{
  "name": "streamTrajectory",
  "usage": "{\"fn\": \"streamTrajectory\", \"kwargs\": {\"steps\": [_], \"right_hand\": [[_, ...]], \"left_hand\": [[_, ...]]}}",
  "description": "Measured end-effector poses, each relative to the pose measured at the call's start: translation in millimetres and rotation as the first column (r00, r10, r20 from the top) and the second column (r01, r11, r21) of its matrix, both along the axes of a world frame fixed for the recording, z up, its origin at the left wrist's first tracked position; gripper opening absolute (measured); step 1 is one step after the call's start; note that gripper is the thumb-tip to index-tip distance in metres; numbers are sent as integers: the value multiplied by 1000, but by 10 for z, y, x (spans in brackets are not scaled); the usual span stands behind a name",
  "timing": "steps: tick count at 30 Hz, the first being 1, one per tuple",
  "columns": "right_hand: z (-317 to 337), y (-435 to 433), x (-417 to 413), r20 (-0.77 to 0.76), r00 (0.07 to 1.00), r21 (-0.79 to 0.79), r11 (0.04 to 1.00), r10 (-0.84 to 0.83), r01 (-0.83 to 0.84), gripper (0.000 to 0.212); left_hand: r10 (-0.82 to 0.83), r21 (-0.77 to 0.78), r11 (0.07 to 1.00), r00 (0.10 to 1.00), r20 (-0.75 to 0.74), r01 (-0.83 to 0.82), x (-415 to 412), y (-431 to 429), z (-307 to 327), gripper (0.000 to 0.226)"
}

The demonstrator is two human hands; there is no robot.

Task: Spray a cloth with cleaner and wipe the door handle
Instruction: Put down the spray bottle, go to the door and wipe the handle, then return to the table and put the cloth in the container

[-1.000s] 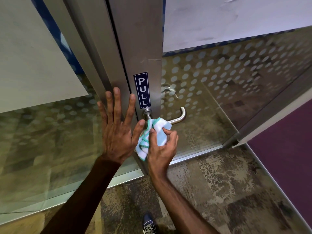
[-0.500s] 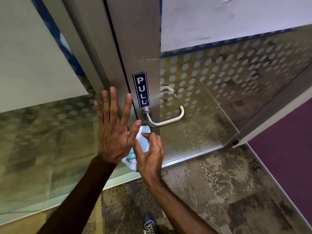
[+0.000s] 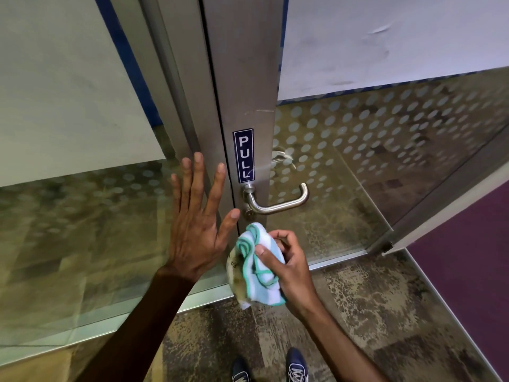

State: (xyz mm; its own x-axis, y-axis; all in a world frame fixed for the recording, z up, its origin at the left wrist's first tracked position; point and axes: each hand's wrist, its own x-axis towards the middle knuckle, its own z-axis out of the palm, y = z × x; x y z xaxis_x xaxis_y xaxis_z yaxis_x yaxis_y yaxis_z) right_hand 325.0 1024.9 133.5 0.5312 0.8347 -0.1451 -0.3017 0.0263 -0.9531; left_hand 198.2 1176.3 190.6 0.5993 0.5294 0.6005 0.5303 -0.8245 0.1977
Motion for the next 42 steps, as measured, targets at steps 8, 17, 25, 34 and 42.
{"fn": "streamTrajectory", "kwargs": {"steps": [8, 17, 25, 34, 42], "right_hand": [[408, -132, 34, -570, 759, 221, 948, 315, -227, 74], [612, -224, -11, -500, 496, 524, 704, 710, -480, 61], [826, -52, -112, 181, 691, -82, 711, 700, -699, 76], [893, -61, -178, 860, 300, 14, 569, 412, -822, 71], [641, -348, -326, 990, 22, 56, 254, -136, -966, 37]], "left_hand": [[-109, -586, 783, 973, 203, 210, -353, -471, 93, 75], [231, -919, 167, 892, 389, 357, -872, -655, -8, 28], [437, -920, 362, 844, 312, 153, -1187, -1037, 21, 32], [721, -615, 602, 677, 145, -509, -1134, -2106, 434, 74], [890, -263, 387, 432, -144, -884, -964, -3197, 405, 75]]}}
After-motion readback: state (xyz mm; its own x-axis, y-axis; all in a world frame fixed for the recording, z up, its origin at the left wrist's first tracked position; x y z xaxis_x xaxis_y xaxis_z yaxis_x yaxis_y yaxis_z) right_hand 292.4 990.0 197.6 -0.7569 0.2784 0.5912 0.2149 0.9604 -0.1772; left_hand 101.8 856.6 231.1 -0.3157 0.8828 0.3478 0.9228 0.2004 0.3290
